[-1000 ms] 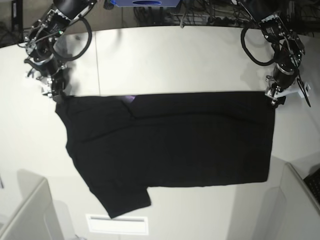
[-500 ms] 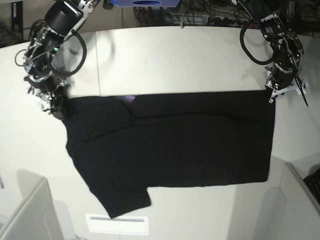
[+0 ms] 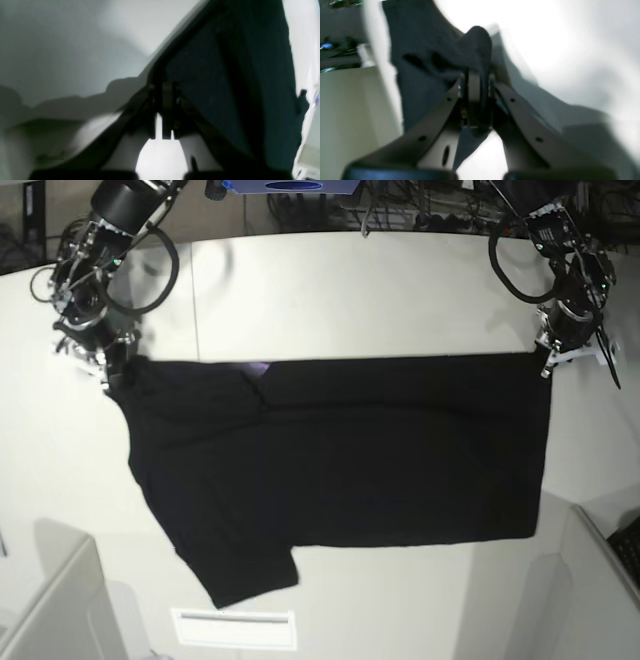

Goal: Fold the T-shirt properly
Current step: 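Drag the shirt toward the robot base with both grippers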

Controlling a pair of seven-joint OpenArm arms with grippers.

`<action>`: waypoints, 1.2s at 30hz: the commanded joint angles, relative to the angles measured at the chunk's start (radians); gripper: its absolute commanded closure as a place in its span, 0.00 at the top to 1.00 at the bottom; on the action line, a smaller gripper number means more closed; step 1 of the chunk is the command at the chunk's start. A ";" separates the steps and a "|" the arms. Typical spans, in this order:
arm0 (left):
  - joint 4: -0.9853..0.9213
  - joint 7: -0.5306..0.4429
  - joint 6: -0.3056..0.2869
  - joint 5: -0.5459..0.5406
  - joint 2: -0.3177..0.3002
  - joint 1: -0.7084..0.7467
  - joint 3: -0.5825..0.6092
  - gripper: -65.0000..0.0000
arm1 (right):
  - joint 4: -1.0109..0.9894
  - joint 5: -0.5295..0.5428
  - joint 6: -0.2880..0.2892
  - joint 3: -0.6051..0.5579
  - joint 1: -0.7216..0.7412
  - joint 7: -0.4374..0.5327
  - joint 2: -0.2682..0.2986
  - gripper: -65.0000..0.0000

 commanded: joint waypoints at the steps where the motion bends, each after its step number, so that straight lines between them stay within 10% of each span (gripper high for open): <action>1: 0.018 0.000 -0.006 0.001 -0.022 0.011 -0.009 0.00 | 0.018 -0.011 -0.025 0.003 -0.023 -0.005 0.001 0.00; 8: 0.107 0.005 -0.107 0.001 -0.045 0.141 -0.012 0.00 | 0.152 -0.009 -0.025 0.006 -0.118 -0.106 0.001 0.00; 36: 0.288 0.006 -0.111 0.006 -0.047 0.405 -0.067 0.00 | 0.443 -0.009 -0.025 0.007 -0.399 -0.212 -0.046 0.00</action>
